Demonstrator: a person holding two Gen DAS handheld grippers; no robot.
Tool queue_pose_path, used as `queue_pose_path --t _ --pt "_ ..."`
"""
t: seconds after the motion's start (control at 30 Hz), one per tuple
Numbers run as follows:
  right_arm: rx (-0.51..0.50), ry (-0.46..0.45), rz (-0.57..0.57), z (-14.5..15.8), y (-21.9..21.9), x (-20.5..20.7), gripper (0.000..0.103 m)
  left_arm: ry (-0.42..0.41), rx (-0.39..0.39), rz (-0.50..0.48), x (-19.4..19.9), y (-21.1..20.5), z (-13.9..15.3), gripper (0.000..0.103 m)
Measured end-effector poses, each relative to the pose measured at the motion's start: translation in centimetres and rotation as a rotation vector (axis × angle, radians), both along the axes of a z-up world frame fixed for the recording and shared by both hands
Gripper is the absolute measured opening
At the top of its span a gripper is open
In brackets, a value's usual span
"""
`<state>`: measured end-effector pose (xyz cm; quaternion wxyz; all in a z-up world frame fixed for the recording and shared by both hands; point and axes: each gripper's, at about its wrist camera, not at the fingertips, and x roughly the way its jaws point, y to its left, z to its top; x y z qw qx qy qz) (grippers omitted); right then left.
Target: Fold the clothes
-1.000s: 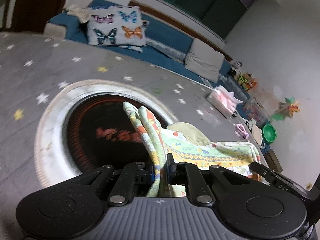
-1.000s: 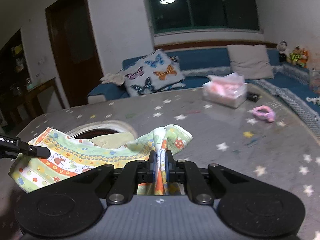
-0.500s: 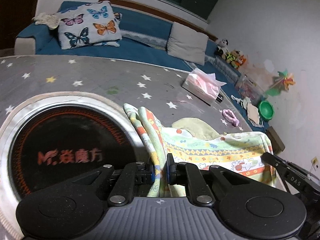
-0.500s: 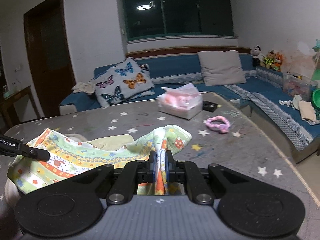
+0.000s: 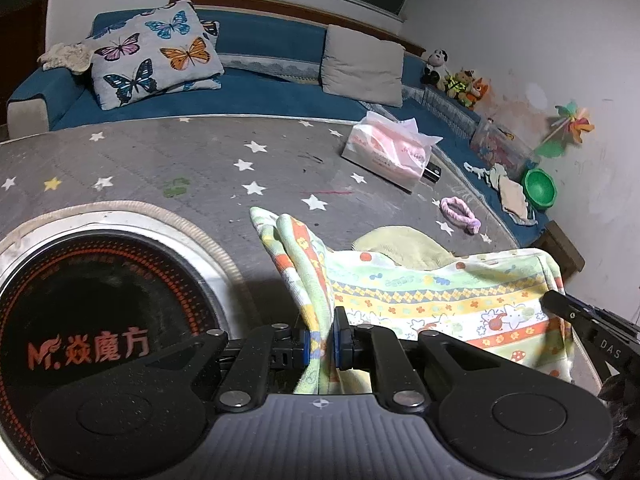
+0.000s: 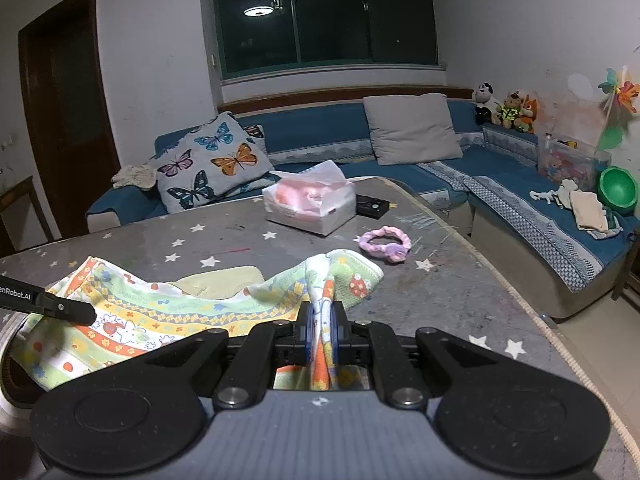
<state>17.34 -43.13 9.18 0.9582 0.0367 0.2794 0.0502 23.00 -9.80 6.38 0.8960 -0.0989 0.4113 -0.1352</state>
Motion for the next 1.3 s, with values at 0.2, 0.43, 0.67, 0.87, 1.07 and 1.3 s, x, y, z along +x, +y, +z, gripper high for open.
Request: queue_pose_path --t 0.2,0.43,0.67,0.87,1.07,1.3 --pt "0.000 0.007 -0.015 -0.4 -0.6 0.4 0.008 0.005 0.022 -0.011 0.7 -1.1 -0.5 0.011" --pt "-0.006 0.049 -0.038 -1.6 -1.2 1.0 0.009 0.015 0.059 -0.010 1.1 -1.5 -1.5 0.015" --pt "-0.011 0.089 -0.059 -2.7 -1.6 1.5 0.014 0.006 0.100 0.008 1.1 -1.3 -1.9 0.039" --pt "-0.007 0.081 -0.047 -2.5 -1.3 1.0 0.027 -0.007 0.125 0.016 0.7 -1.1 -1.8 0.054" --pt "0.015 0.091 -0.003 -3.0 0.0 -0.3 0.040 -0.022 0.146 0.001 -0.7 -1.3 -2.1 0.070" --pt "0.005 0.110 0.084 -3.7 2.7 -2.0 0.053 -0.027 0.179 -0.006 -2.2 -1.4 -3.2 0.078"
